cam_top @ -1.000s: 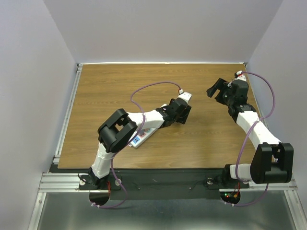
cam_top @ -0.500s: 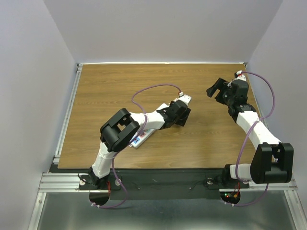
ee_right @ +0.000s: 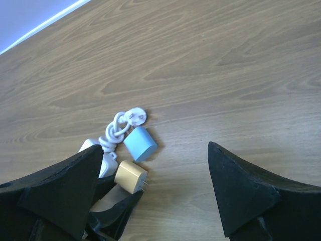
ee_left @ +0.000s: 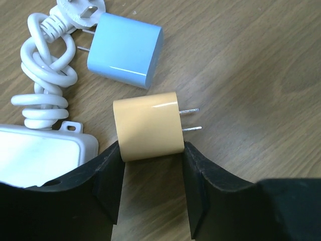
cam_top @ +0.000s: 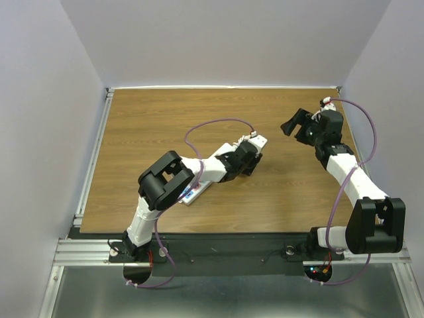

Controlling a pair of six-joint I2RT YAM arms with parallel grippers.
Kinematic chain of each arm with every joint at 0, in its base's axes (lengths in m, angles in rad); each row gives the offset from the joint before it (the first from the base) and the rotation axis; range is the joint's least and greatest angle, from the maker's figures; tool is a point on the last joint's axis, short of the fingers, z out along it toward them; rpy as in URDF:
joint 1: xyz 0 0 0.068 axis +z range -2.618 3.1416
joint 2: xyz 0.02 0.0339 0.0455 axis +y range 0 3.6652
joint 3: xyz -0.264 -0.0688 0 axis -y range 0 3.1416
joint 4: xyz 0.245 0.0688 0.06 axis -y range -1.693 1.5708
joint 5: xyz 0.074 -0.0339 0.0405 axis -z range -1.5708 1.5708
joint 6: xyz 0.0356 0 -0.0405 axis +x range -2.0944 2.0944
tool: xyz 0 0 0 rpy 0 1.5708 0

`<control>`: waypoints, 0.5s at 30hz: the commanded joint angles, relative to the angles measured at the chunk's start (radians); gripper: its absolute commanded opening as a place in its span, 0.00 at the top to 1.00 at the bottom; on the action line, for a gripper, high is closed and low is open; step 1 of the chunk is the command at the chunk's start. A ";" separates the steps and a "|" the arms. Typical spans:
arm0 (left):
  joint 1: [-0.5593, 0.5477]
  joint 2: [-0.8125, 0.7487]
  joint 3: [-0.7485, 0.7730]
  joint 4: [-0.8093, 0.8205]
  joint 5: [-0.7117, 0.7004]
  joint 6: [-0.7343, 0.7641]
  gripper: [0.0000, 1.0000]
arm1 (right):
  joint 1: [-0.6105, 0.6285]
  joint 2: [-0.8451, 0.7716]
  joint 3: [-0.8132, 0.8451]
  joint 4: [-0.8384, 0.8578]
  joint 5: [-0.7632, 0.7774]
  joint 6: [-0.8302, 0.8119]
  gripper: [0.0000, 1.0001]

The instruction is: Insert the plug

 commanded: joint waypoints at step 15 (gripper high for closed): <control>-0.029 -0.621 -0.423 0.108 0.404 0.288 0.97 | 0.007 0.009 0.013 -0.178 -0.773 -0.089 0.18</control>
